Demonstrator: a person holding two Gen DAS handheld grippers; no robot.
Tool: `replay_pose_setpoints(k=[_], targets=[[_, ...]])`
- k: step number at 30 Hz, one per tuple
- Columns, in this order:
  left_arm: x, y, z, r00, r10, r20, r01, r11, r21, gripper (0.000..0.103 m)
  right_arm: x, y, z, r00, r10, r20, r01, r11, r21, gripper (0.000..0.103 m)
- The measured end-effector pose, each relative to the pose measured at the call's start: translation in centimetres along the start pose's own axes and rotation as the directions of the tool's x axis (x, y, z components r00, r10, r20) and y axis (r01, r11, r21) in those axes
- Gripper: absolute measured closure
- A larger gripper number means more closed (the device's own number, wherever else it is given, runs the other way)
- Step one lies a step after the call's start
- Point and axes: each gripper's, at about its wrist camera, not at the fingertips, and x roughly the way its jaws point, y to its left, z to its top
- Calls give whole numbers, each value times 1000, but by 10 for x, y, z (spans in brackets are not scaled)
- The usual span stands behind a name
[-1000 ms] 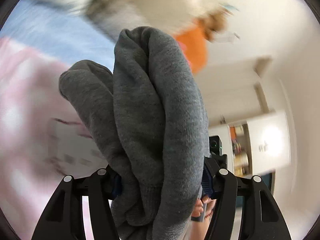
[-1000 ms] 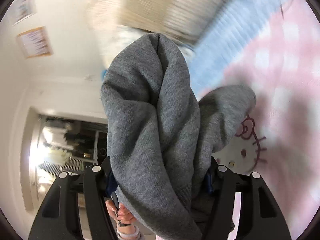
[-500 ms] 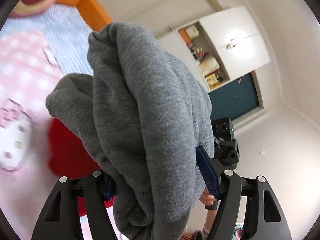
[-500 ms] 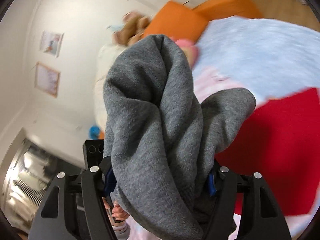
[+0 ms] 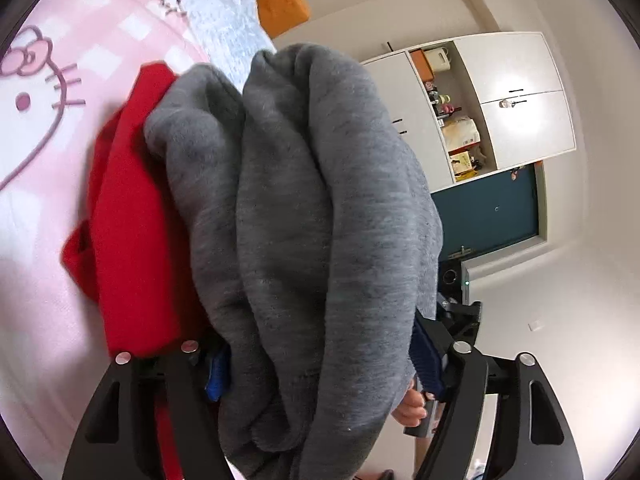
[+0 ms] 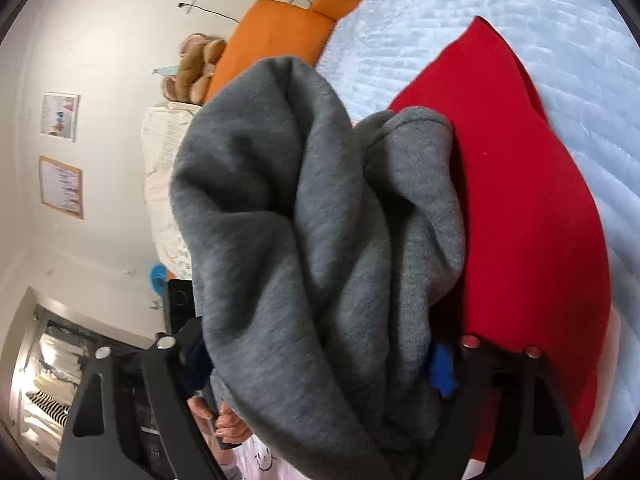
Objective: Fold large clothes
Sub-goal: 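Lift the hoodie bundle with both grippers and carry it over the red garment, then lower the hoodie onto the red garment and open both grippers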
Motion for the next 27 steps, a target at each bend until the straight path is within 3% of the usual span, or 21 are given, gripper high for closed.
replay_pose_setpoints(k=[5,7,9,11,12,13,15,18,20,21,22,23,24,25,27], targets=[[-45,-21,10,985,170,7,-170,984,55,22,-38,14,17,989,-147,9,148,989,-33,9],[-80,-39,21,970,222,103,-230,971,72,9,-73,21,21,976,-198,89,202,979,-37,7],[-106,-70,31,964,199,177,-219,971,96,9,-101,42,25,973,-153,173,168,983,-75,7],[-110,-106,41,974,133,181,-159,978,137,9,-104,70,32,978,-73,197,100,986,-133,17],[-106,-121,46,976,117,182,-145,978,152,9,-97,87,37,981,-36,193,69,983,-169,39],[-94,-140,54,979,100,178,-130,977,168,9,-85,101,44,985,-3,171,35,982,-186,54],[-56,-165,65,984,81,159,-109,978,176,9,-57,114,58,990,55,132,-34,986,-160,67],[-7,-158,86,980,168,111,-181,977,115,9,-13,99,70,994,80,76,-74,994,-76,69],[26,-126,93,969,242,56,-245,968,53,9,1,77,75,998,-6,70,9,999,-38,80],[35,-101,92,969,244,27,-245,970,9,15,8,66,78,997,-32,68,33,999,-24,97],[45,-84,100,969,245,28,-245,970,-16,25,11,50,80,994,-84,70,85,996,-2,103],[49,-69,102,969,244,40,-243,969,-39,32,14,37,83,991,-119,68,119,993,7,103],[51,-55,103,970,239,53,-236,970,-56,48,20,19,84,991,-128,48,127,992,26,103],[54,-45,103,971,232,51,-229,972,-60,63,22,8,81,990,-132,42,131,991,32,103],[60,-34,105,969,242,44,-239,969,-63,83,25,-14,79,992,-110,58,107,993,44,103]])
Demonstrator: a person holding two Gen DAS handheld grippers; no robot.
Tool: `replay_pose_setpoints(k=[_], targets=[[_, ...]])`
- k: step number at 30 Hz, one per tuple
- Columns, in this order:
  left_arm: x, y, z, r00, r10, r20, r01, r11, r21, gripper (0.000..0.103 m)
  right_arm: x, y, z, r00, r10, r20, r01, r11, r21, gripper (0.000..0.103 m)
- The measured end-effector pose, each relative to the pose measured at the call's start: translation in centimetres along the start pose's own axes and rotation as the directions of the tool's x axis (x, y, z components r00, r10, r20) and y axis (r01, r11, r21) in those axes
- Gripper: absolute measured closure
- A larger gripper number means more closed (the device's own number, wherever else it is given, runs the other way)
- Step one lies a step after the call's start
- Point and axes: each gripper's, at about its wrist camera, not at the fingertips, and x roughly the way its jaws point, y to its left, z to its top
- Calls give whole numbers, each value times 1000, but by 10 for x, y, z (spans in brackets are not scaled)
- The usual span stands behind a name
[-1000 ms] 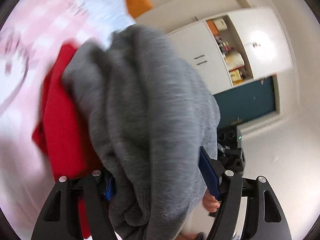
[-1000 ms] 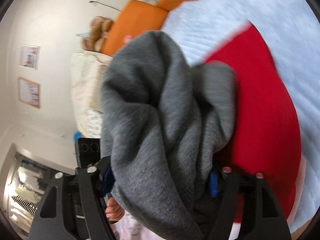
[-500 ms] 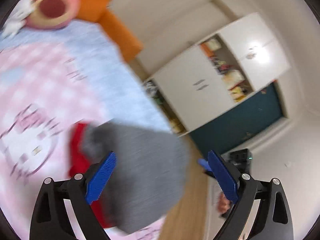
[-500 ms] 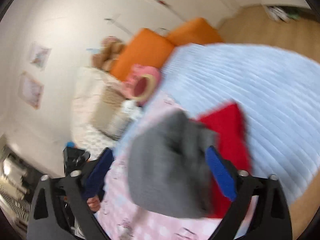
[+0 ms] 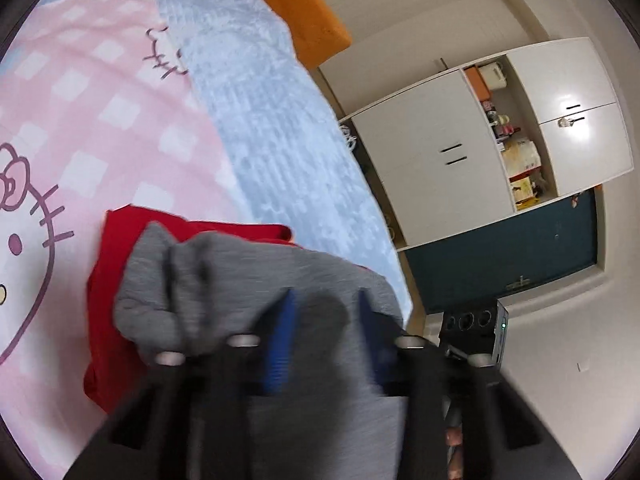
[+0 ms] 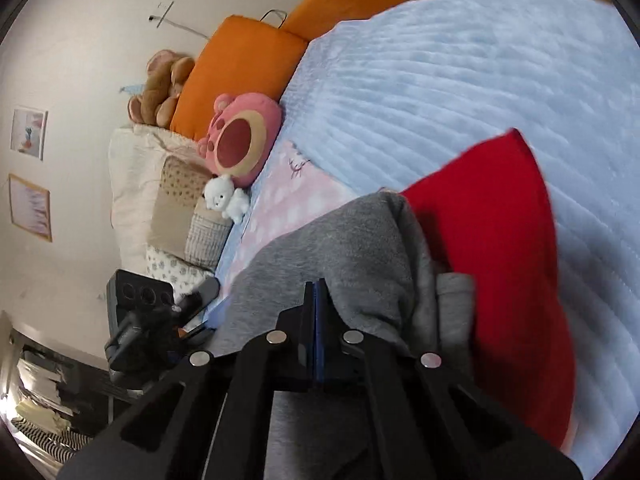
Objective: Fold large clothes
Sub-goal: 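Lower the hoodie onto the red garment and open both grippers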
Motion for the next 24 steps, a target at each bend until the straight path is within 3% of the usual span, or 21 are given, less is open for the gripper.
replay_pose_setpoints(k=[1,5,6,7,8,9,10,12,14,15,17,18,19,21,22,24], targets=[[1,6,2,1000,5,0,-5,1000,-15,92,2,-1,1,1000,12,4,-12,1000,-1,103],[-5,0,6,1000,18,-22,-19,1000,-19,92,-8,28,0,999,-36,-16,35,998,-61,99],[-16,-15,2,999,32,-14,-32,999,36,81,-12,42,2,1000,-20,-20,18,996,-83,95],[-21,-22,0,999,35,-1,-34,996,77,55,-24,55,-2,1000,3,-17,-5,993,-117,87],[-34,-36,-8,1000,25,20,-27,991,130,41,-38,71,-13,999,35,-13,-37,985,-169,80],[-46,-51,-18,999,5,38,-12,984,177,21,-48,84,-23,999,51,-14,-52,976,-213,67],[-57,-68,-31,998,-43,40,33,972,232,21,-54,92,-31,998,64,-18,-66,968,-240,62],[-60,-86,-54,995,-103,2,98,952,289,21,-62,104,-49,996,76,-40,-84,954,-286,62],[-44,-84,-63,994,-92,-51,102,956,276,21,-56,100,-60,997,59,-58,-73,952,-296,63],[-29,-75,-64,994,-76,-79,93,965,247,25,-52,97,-59,997,43,-61,-59,956,-288,64],[-12,-54,-61,995,-51,-81,65,980,190,45,-42,74,-55,999,0,-44,-10,970,-244,82],[-8,-40,-58,998,-26,-55,35,985,172,71,-40,66,-52,999,-47,-21,40,969,-243,102],[-7,-32,-55,999,1,-42,6,988,156,94,-36,56,-51,995,-101,8,100,965,-243,103],[-1,-5,-50,995,-63,-73,67,997,49,95,-21,32,-51,998,-55,-28,50,983,-179,103],[-1,0,-49,994,-73,-80,77,996,43,95,-18,29,-51,998,-49,-33,43,984,-173,103],[-4,-9,-51,998,-11,-67,19,994,110,95,-11,35,-51,997,-72,-23,65,975,-214,103]])
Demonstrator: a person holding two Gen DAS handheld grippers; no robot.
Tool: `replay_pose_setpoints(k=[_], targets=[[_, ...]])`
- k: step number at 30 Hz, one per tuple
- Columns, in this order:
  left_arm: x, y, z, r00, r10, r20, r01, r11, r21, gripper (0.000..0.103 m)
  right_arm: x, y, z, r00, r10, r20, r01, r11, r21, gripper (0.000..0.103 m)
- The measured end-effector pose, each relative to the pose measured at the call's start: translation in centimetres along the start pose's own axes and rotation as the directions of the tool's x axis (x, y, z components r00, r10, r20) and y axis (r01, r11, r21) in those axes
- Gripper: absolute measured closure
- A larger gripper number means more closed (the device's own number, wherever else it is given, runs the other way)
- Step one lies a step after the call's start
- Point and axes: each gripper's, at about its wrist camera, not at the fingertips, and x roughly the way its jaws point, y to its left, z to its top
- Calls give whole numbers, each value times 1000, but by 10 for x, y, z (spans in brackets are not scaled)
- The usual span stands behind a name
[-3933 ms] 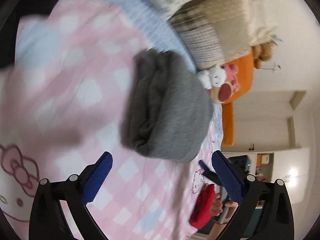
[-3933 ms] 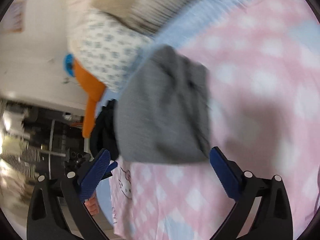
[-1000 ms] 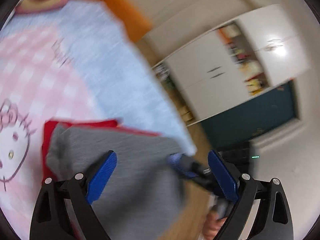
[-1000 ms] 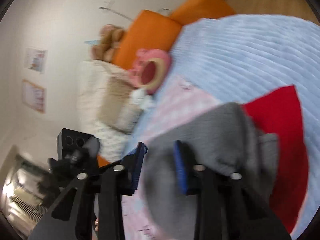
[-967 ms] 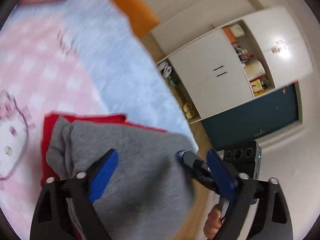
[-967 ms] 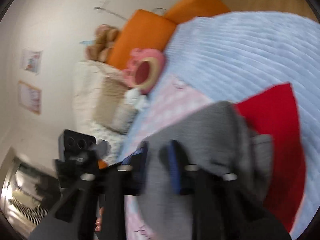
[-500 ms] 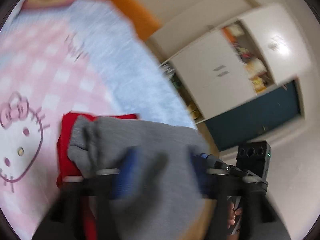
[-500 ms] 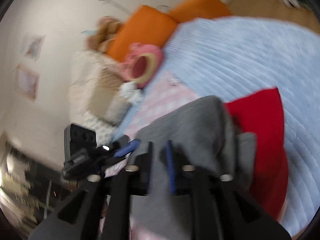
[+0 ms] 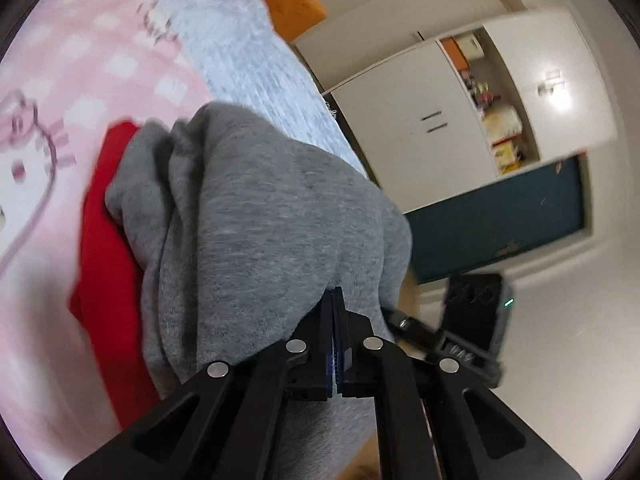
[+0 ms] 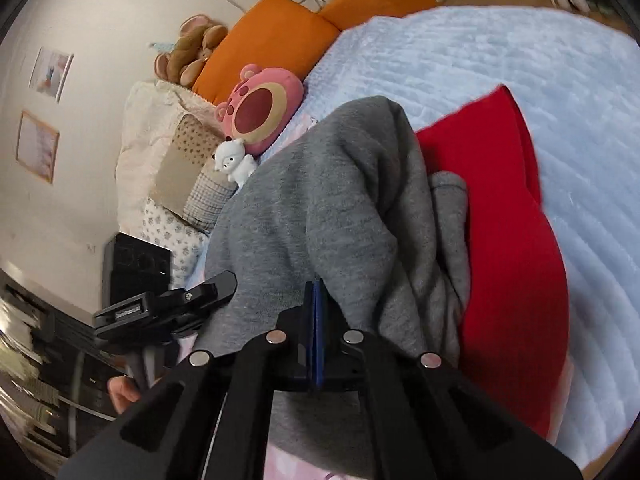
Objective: Fold large clothes
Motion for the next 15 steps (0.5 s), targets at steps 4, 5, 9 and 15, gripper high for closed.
replay_pose_setpoints(k=[4,5,9,15], targets=[[-3,-27,1,993,118,17,-119,988,95,95,2,22,6,996,-86,7,86,994,-64,103],[-6,-34,-2,990,137,31,-140,983,118,95,-2,26,5,996,-92,15,93,993,-66,101],[-45,-95,-38,954,224,198,-278,907,315,6,-48,68,-19,985,-134,108,152,972,-179,18],[-109,-154,-115,858,193,477,-423,792,440,3,-112,130,-96,911,-220,349,344,873,-347,5]])
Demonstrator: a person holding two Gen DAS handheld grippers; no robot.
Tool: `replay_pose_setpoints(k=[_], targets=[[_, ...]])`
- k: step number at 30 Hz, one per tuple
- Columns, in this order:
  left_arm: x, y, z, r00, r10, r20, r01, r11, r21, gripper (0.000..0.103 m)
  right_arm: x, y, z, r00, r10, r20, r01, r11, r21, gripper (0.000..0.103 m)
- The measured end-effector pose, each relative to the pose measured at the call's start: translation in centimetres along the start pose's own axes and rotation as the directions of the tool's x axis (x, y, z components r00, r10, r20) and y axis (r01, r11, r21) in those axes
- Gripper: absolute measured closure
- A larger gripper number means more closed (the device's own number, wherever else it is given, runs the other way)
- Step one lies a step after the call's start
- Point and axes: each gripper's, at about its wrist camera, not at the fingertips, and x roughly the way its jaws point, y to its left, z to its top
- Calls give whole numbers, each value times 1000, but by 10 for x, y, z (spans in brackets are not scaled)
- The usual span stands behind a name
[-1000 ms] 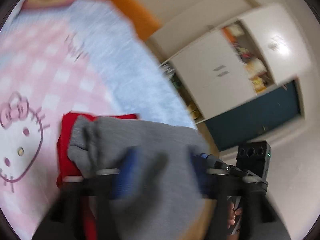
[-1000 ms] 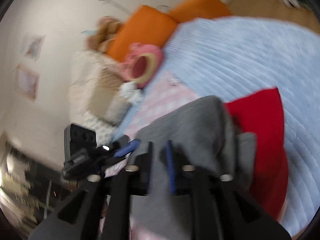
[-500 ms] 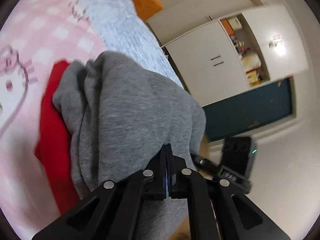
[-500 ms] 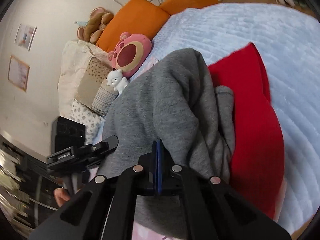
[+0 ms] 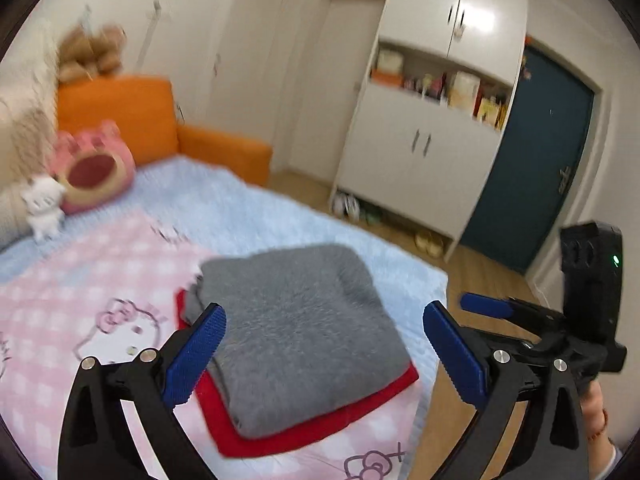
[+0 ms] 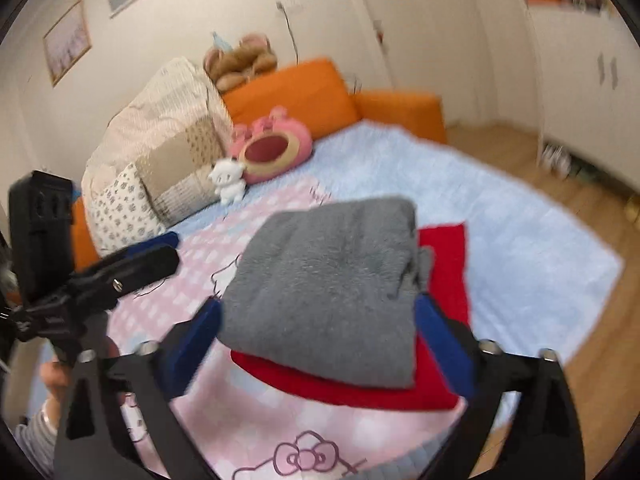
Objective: Fold large clothes
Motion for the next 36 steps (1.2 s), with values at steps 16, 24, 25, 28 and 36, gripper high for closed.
replay_pose_setpoints(k=[16,24,25,28,36], targets=[[-35,16,-134,932,353,89,-333,925,-184,3,-4,54,-119,905,-363,221,397,908,-132,5],[-2,16,-167,933,359,-15,-357,924,-138,3,35,45,-166,916,-353,189,381,913,-144,5],[0,14,-168,933,361,-14,-359,924,-128,3,36,45,-169,917,-350,193,379,914,-143,5],[5,6,-172,936,350,-26,-351,931,-97,3,41,44,-174,916,-352,192,380,915,-137,5],[11,-15,-168,926,378,-14,-378,926,8,3,42,39,-177,912,-359,198,387,913,-127,5]])
